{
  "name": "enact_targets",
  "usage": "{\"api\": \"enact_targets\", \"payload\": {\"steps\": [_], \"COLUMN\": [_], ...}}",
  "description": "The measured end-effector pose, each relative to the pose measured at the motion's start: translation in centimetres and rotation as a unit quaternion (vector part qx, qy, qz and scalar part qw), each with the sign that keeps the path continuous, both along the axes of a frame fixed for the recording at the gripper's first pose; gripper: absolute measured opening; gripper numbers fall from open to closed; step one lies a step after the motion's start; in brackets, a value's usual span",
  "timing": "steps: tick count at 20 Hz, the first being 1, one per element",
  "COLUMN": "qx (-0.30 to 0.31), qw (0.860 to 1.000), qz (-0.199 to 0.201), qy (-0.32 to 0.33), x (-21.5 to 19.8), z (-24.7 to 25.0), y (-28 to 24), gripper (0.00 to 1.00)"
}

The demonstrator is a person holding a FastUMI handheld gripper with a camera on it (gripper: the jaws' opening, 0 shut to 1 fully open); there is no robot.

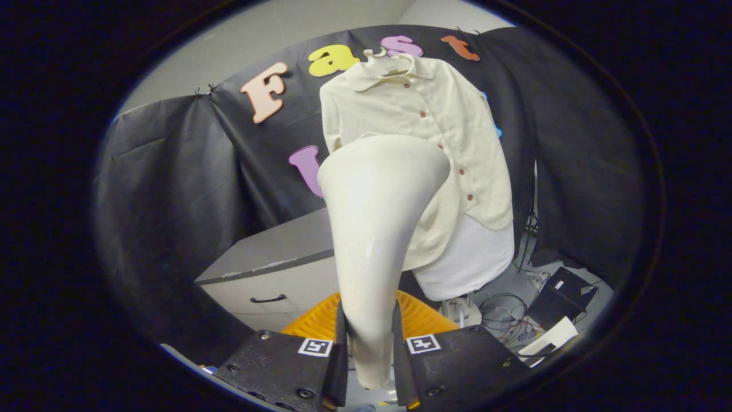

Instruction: Iron the clothes twice with a garment steamer, once on the left side and once on the right side.

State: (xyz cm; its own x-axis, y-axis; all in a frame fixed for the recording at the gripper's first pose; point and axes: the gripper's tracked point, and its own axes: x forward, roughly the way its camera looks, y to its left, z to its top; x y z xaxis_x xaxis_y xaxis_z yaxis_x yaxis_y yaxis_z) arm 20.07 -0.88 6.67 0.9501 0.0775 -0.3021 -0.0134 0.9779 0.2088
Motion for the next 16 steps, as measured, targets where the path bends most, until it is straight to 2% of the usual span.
{"api": "enact_targets", "payload": {"steps": [2, 7, 11, 16], "qx": [-0.005, -0.044, -0.062, -0.075], "qw": [1.000, 0.996, 0.994, 0.986], "qz": [0.001, -0.034, -0.021, -0.008], "qy": [-0.010, -0.073, -0.087, -0.147], "x": [0.1, 0.7, 1.1, 1.6], "z": [1.1, 5.4, 6.8, 10.3], "y": [1.7, 4.7, 8.2, 12.4], "gripper": [0.33, 0.33, 0.33, 0.32]}}
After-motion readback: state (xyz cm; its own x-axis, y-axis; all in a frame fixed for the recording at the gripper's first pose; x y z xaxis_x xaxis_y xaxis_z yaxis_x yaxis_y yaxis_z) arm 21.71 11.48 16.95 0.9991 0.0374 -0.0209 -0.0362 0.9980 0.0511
